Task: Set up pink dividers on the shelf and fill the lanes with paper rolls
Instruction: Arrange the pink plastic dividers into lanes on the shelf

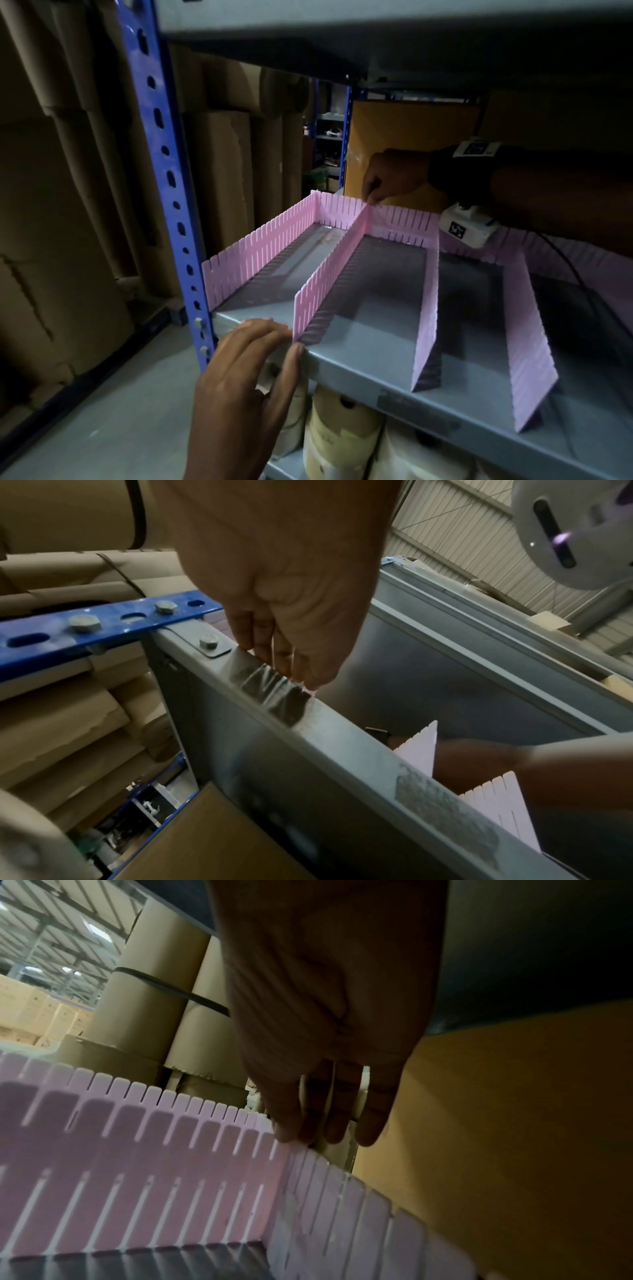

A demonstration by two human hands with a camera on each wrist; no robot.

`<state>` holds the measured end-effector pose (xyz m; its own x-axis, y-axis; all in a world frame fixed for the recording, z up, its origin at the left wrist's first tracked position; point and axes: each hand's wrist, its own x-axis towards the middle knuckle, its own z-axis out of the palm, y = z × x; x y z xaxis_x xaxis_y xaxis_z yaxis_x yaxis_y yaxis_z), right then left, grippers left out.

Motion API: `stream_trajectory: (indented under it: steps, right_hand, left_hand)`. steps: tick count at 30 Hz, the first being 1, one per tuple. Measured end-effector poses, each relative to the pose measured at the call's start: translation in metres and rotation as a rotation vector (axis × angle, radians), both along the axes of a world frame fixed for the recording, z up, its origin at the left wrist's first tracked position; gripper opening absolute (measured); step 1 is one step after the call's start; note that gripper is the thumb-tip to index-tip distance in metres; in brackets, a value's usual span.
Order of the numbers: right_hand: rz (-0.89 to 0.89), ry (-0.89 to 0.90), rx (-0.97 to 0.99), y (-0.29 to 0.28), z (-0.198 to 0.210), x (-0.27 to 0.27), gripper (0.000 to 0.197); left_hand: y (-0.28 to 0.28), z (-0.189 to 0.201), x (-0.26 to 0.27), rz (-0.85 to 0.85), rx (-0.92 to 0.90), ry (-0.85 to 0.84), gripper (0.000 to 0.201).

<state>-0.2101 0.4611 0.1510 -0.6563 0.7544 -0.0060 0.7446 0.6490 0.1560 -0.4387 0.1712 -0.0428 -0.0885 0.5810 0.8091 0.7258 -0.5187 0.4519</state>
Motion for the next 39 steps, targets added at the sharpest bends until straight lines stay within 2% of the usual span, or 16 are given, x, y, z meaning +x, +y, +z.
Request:
stream_trajectory:
  steps: [7,12,18,20,24,33,37,39]
  right_hand:
    - [0.005,0.064,-0.024,0.010,-0.004,0.003,0.020]
    - [-0.008,0.038,-0.024,0.009,-0.005,0.001,0.021]
    - [-0.021,-0.035,-0.017,-0.004,0.011,-0.002,0.025]
    - [-0.030,-0.056,-0.018,-0.006,0.014,-0.001,0.024]
    - [-0.057,-0.051,-0.025,-0.006,0.005,0.005,0.023]
    - [-0.082,-0.061,0.005,-0.024,0.011,0.003,0.029]
    - [-0.115,-0.019,0.026,-0.040,0.032,0.018,0.029]
    - [-0.165,-0.047,0.015,-0.047,0.042,0.030,0.024]
  left_hand:
    - [0.001,-0.002,0.003,0.005,-0.060,0.000,0.012]
    - [0.003,-0.001,0.007,-0.022,0.004,-0.046,0.027]
    - [0.002,-0.001,0.007,0.010,0.041,-0.025,0.030]
    - [0.002,-0.002,0.008,0.015,0.024,-0.027,0.028]
    - [0.002,-0.004,0.006,0.017,0.021,-0.038,0.012]
    - [-0.005,-0.001,0.009,0.010,-0.073,-0.063,0.015]
    - [-0.010,0.002,0.016,0.102,-0.089,-0.093,0.020]
    - [-0.017,0.004,0.026,0.202,0.028,-0.103,0.020]
